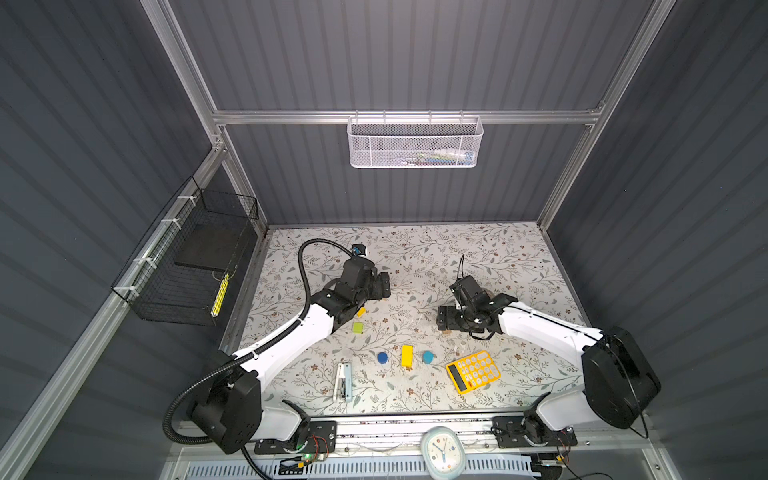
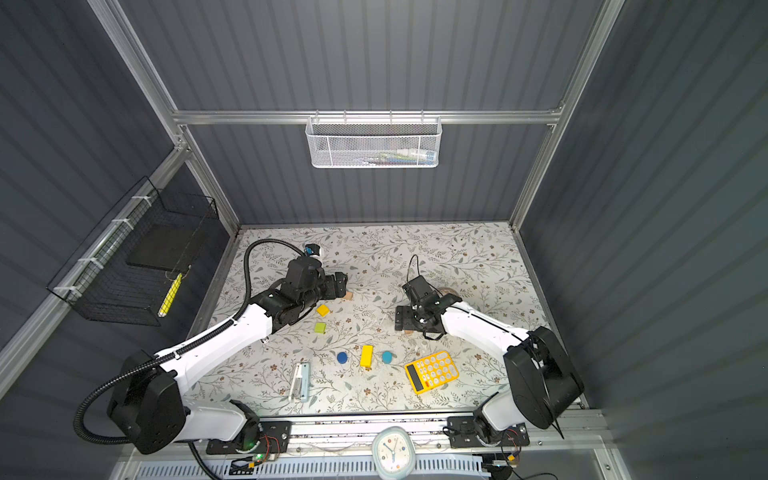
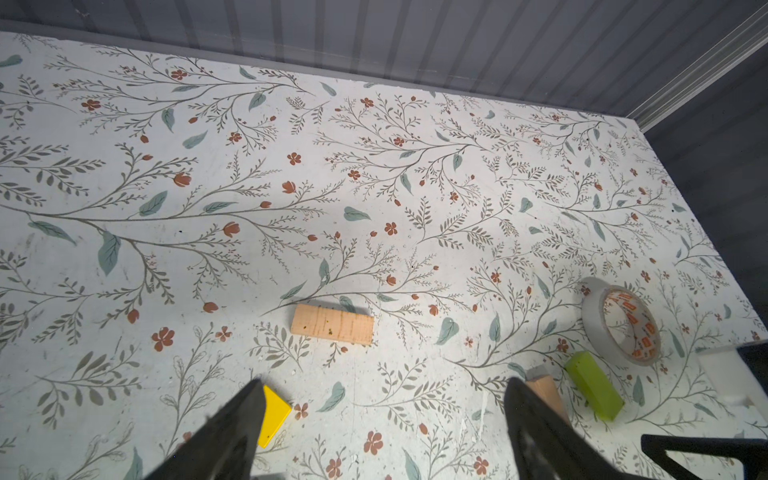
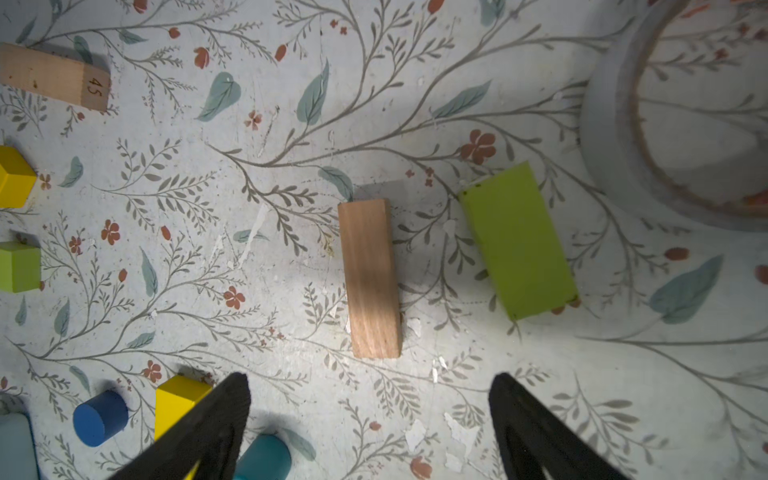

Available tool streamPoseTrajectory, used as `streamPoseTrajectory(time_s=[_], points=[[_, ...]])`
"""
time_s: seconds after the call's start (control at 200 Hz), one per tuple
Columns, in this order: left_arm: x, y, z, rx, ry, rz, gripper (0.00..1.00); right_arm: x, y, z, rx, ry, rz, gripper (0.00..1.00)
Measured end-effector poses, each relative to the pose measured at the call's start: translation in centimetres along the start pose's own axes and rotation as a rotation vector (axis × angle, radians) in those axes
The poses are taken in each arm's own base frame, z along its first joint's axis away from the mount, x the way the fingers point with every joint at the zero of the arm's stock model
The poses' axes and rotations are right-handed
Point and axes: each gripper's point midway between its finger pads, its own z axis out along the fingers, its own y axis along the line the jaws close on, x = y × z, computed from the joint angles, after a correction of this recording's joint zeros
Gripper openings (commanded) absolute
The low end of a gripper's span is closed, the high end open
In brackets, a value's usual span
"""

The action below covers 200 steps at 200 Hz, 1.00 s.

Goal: Build the wood block tower
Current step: 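Raise both arms and move the right gripper toward the plain wooden bar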

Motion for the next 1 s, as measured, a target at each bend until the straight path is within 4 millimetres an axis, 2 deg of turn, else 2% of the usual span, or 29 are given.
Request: streamPoseTrajectory(time_s=[0.22, 0.675, 0.845, 1.0], points=[[-0.3, 0.7, 0.0, -0.042, -0.016, 0.032, 0.92, -0.4, 1.6, 1.3, -0.015, 0.032, 0.013, 0.9], [-0.3, 1.4, 0.0, -0.083, -0.024, 0.059, 0.94, 1.0, 1.5, 3.6, 0.005, 0.106, 0.046, 0.92], [0.0, 1.6, 0.4, -0.093, -0.013, 0.062, 0.94, 1.9, 1.9, 4.3, -0.001, 0.14, 0.044, 0.92], [0.0, 1.9, 0.3, -0.109, -0.014, 0.064, 0.95, 1.8, 3.0, 4.6, -0.022, 0.149, 0.04, 0.9]])
